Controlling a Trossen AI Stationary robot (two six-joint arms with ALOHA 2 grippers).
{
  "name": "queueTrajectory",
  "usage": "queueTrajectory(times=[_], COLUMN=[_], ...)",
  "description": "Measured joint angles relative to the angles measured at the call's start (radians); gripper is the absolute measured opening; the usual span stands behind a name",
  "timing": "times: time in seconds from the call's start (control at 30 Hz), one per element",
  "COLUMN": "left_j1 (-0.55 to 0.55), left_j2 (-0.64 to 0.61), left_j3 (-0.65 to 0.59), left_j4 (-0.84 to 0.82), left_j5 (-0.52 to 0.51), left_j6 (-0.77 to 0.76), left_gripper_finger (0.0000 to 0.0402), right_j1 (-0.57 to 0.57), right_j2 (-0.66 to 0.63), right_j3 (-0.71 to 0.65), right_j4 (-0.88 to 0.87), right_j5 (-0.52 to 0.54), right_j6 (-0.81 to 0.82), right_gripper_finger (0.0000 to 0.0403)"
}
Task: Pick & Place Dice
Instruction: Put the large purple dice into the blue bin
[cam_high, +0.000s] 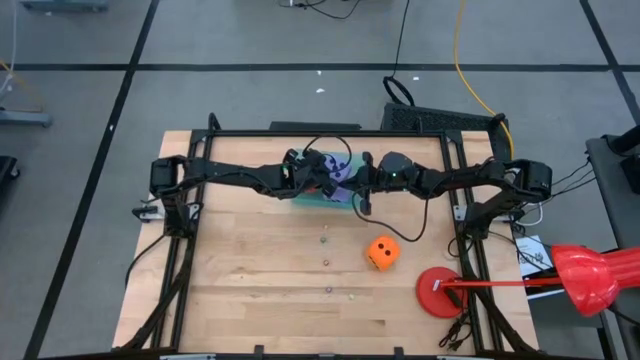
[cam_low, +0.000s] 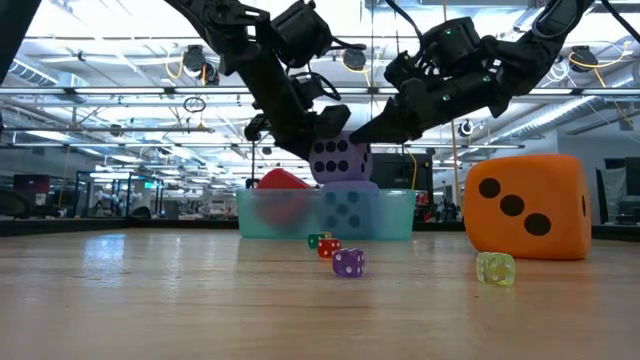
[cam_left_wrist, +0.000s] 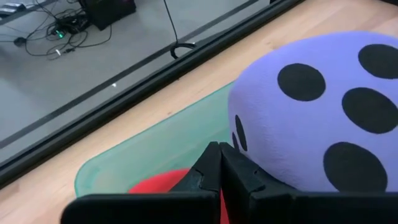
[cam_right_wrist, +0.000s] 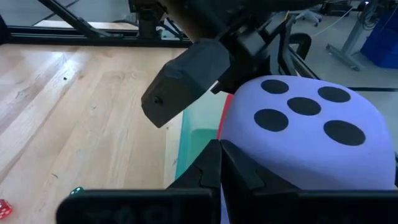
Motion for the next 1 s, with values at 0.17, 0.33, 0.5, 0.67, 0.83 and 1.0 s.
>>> queueTrajectory(times=[0.17,0.33,0.5,0.67,0.83,1.0], left_j1=[0.000,0.000,-0.003,-0.014,-0.015,-0.019], left_j2=[-0.001,-0.014,-0.052,-0.081,-0.083,-0.087], left_j3=[0.000,0.000,-0.002,-0.006,-0.003,-0.002], left_j4=[-0.008,-0.024,-0.087,-0.124,-0.113,-0.106], left_j5=[-0.005,-0.010,-0.008,0.071,0.106,0.078], left_j6=[0.008,0.042,0.039,0.035,0.039,0.045], left_gripper_finger=[0.0020,0.0021,0.0004,0.0019,0.0025,0.0026], right_j1=[0.000,0.000,-0.003,-0.006,-0.003,-0.002], right_j2=[0.000,0.000,0.000,-0.018,-0.041,-0.045], right_j3=[0.000,0.000,0.002,0.008,0.005,0.002], right_j4=[-0.002,-0.003,0.006,0.024,-0.008,-0.054], right_j5=[0.003,0.003,0.017,0.070,0.091,0.088], right_j6=[-0.003,-0.003,-0.001,-0.001,-0.001,-0.006], right_gripper_finger=[0.0000,0.0000,0.0000,0.0000,0.0000,0.0000])
